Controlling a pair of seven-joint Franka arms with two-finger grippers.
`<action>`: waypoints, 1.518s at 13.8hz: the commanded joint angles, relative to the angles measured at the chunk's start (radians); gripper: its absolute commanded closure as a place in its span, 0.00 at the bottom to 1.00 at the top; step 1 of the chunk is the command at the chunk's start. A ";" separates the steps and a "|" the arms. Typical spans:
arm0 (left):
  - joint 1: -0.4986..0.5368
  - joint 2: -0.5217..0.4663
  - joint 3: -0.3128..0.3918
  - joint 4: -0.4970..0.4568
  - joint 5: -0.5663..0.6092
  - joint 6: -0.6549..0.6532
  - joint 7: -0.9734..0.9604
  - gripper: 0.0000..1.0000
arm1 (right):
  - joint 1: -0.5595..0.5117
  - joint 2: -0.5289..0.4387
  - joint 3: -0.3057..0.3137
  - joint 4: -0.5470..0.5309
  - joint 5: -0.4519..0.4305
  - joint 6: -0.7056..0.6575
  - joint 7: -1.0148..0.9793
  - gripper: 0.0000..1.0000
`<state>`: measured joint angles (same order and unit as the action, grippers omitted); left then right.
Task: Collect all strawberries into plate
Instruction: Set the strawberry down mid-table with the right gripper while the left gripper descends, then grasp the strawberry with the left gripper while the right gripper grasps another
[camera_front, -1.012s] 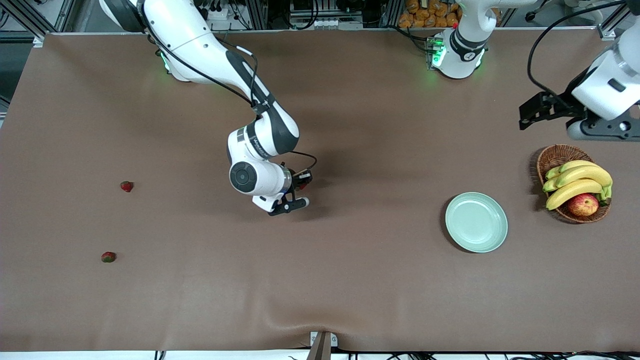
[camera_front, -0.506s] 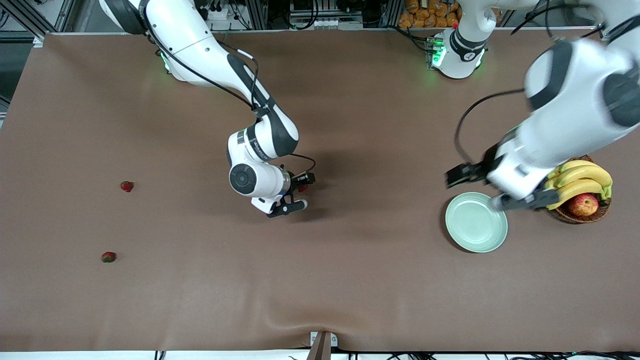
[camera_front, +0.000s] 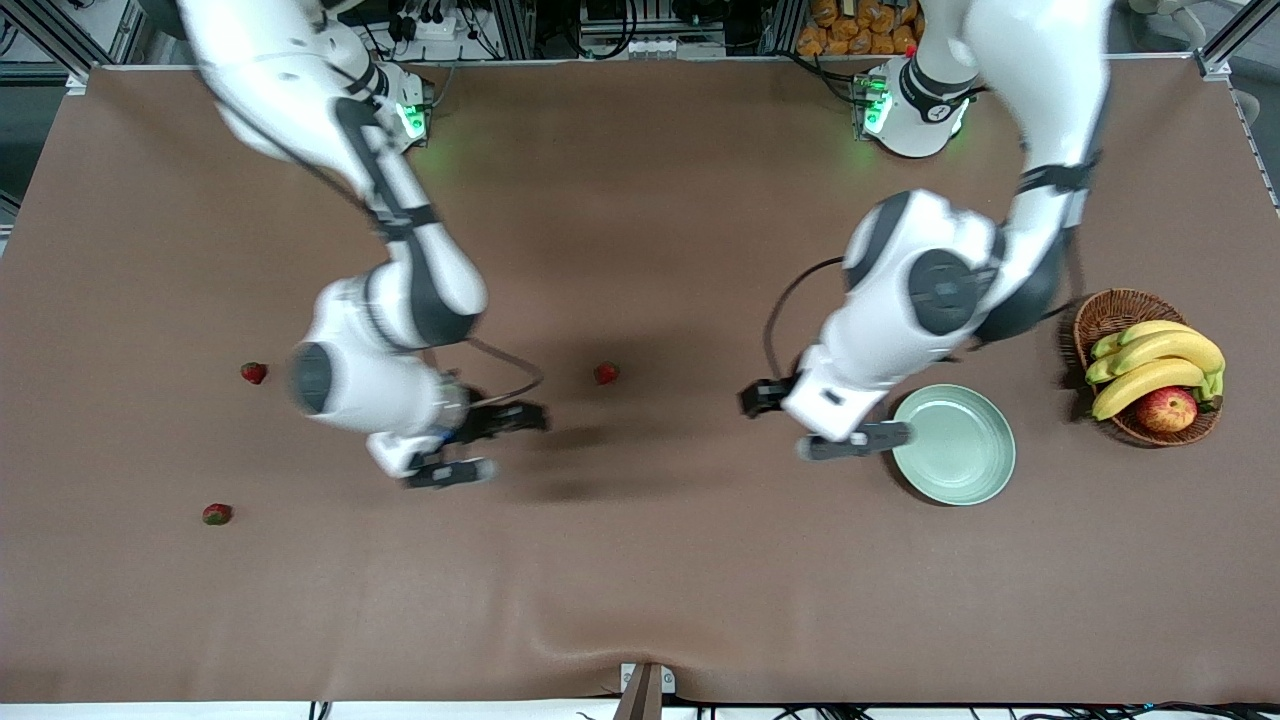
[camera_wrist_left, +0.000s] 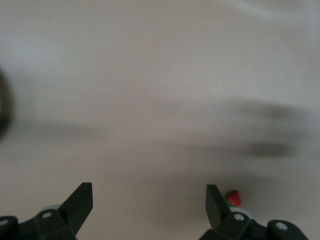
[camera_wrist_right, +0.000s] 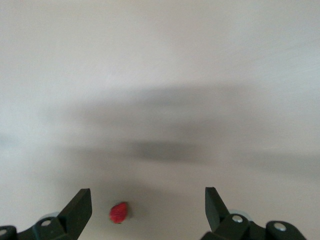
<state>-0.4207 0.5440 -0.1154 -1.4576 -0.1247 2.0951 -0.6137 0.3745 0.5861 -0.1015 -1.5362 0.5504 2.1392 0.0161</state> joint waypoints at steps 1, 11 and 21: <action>-0.084 0.077 0.016 0.057 0.042 0.029 -0.023 0.00 | -0.100 -0.043 -0.018 -0.035 -0.047 -0.051 -0.027 0.00; -0.412 0.272 0.103 0.138 0.172 0.186 -0.152 0.00 | -0.235 0.007 -0.118 -0.047 -0.414 0.031 -0.108 0.00; -0.561 0.399 0.243 0.155 0.174 0.326 -0.209 0.00 | -0.353 0.141 -0.113 -0.042 -0.431 0.356 -0.292 0.00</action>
<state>-0.9590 0.9195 0.1007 -1.3381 0.0212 2.4122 -0.7911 0.0409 0.7047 -0.2315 -1.5859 0.1361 2.4583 -0.2627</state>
